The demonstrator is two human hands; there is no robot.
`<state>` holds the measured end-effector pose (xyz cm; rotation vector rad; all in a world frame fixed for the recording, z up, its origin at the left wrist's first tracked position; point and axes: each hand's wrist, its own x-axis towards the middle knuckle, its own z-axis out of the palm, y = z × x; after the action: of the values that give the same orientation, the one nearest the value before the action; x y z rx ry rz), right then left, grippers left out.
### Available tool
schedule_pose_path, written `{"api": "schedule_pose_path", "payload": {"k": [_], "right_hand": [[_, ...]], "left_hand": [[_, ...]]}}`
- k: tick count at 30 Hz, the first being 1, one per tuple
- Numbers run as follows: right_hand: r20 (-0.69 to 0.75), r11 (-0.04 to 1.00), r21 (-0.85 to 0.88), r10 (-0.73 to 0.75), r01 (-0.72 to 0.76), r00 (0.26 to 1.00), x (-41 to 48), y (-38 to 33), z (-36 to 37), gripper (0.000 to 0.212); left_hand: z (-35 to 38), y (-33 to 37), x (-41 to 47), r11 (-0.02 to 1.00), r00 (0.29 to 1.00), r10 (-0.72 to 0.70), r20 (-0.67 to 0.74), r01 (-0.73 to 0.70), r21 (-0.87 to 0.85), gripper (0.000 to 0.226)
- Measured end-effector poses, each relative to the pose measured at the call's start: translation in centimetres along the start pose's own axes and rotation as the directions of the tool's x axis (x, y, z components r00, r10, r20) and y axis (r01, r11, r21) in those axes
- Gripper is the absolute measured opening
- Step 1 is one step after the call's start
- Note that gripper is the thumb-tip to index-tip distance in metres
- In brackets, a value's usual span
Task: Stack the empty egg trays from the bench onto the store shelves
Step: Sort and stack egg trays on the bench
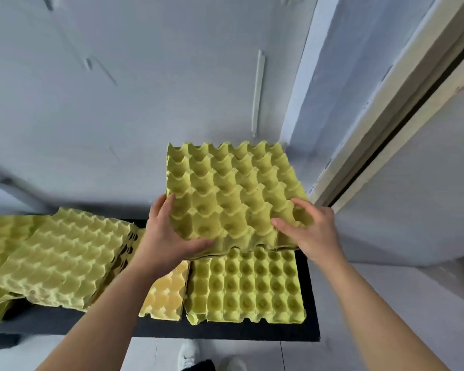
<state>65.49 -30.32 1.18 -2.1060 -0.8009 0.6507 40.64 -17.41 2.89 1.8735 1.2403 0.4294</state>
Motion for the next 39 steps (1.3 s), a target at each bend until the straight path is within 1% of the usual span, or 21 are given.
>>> {"api": "schedule_pose_path", "payload": {"k": [3, 7, 12, 17, 20, 23, 30, 34, 37, 39], "right_hand": [[0.024, 0.990, -0.032, -0.134, 0.135, 0.991, -0.4, -5.5, 1.1, 0.075], [0.076, 0.949, -0.053, -0.306, 0.310, 0.949, -1.8, -12.9, 3.7, 0.074], [0.123, 0.882, -0.039, -0.462, 0.469, 0.879, -4.7, -21.6, 8.8, 0.077], [0.143, 0.815, -0.005, -0.573, 0.579, 0.807, -9.5, -30.6, 15.7, 0.077], [0.144, 0.781, 0.043, -0.622, 0.623, 0.769, -13.0, -36.1, 20.6, 0.076], [0.150, 0.740, 0.076, -0.671, 0.668, 0.726, -16.7, -41.4, 25.2, 0.075], [0.186, 0.625, 0.180, -0.780, 0.759, 0.598, -23.4, -53.1, 34.7, 0.075], [0.172, 0.562, 0.218, -0.827, 0.797, 0.536, -25.9, -59.4, 39.6, 0.075], [0.142, 0.506, 0.227, -0.863, 0.832, 0.486, -27.2, -63.9, 43.1, 0.077], [0.145, 0.493, 0.242, -0.870, 0.836, 0.471, -28.1, -66.8, 45.4, 0.077]], "left_hand": [[-4.8, 0.7, -1.7, 1.000, 0.994, -0.005, -0.113, 0.003, -0.024, 0.134], [-11.3, -0.1, -4.2, 0.999, 0.964, -0.014, -0.267, 0.006, -0.032, 0.134], [-20.4, -2.4, -7.5, 0.998, 0.890, -0.003, -0.456, -0.026, -0.057, 0.121], [-30.7, -6.6, -11.6, 0.999, 0.812, 0.000, -0.583, -0.025, -0.034, 0.125], [-37.1, -9.5, -14.5, 0.999, 0.766, -0.012, -0.643, -0.018, -0.040, 0.124], [-43.6, -12.0, -17.5, 0.999, 0.718, 0.007, -0.696, -0.030, -0.021, 0.121], [-57.6, -16.6, -23.1, 0.998, 0.558, 0.065, -0.828, -0.016, 0.067, 0.108], [-64.2, -18.9, -24.7, 0.998, 0.471, 0.058, -0.880, 0.002, 0.067, 0.113], [-69.0, -20.9, -25.0, 0.997, 0.428, 0.055, -0.902, 0.022, 0.071, 0.115], [-72.4, -22.6, -25.0, 0.997, 0.398, 0.057, -0.915, 0.027, 0.074, 0.116]]}}
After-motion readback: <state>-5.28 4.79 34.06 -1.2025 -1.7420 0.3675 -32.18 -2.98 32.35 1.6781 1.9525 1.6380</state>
